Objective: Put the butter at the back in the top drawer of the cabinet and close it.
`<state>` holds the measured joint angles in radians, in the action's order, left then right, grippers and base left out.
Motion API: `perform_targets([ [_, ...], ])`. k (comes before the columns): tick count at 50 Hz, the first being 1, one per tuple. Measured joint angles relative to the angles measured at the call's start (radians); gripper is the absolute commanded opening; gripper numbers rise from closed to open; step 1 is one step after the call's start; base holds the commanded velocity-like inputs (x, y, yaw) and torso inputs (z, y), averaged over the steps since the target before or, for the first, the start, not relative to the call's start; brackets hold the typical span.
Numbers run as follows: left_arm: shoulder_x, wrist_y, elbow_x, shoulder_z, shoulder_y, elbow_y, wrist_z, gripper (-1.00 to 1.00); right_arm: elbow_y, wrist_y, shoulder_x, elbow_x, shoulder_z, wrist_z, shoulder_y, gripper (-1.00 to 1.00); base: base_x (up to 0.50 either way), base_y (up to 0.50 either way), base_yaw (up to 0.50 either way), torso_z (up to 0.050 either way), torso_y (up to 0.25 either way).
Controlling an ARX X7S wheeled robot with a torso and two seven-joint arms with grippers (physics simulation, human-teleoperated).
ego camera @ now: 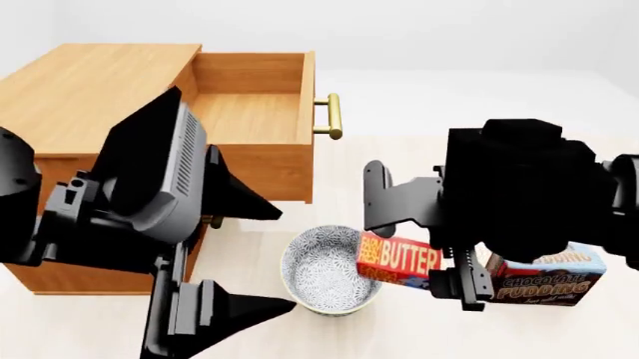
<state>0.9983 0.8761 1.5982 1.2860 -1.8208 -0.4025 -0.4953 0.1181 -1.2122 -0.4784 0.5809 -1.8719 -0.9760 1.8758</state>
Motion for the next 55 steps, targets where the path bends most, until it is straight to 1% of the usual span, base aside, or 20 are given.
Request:
perform_targets([
  [14,-0.071,-0.016,-0.086,0.032,0.046,0.009,-0.02,1.0,0.081,0.019,0.032,0.011,0.025,-0.006,0.035,-1.0,0.0,0.0,0.0,0.001,0.001],
  [30,-0.128,-0.05,-0.159,0.054,0.097,0.039,-0.033,1.0,0.138,0.029,0.042,0.021,0.046,-0.001,0.052,-1.0,0.0,0.0,0.0,0.0,0.001],
  [55,-0.161,-0.136,-0.294,0.084,0.187,0.023,-0.016,1.0,0.166,0.032,0.046,0.028,0.062,0.004,0.065,-1.0,0.0,0.0,0.0,0.0,0.001],
])
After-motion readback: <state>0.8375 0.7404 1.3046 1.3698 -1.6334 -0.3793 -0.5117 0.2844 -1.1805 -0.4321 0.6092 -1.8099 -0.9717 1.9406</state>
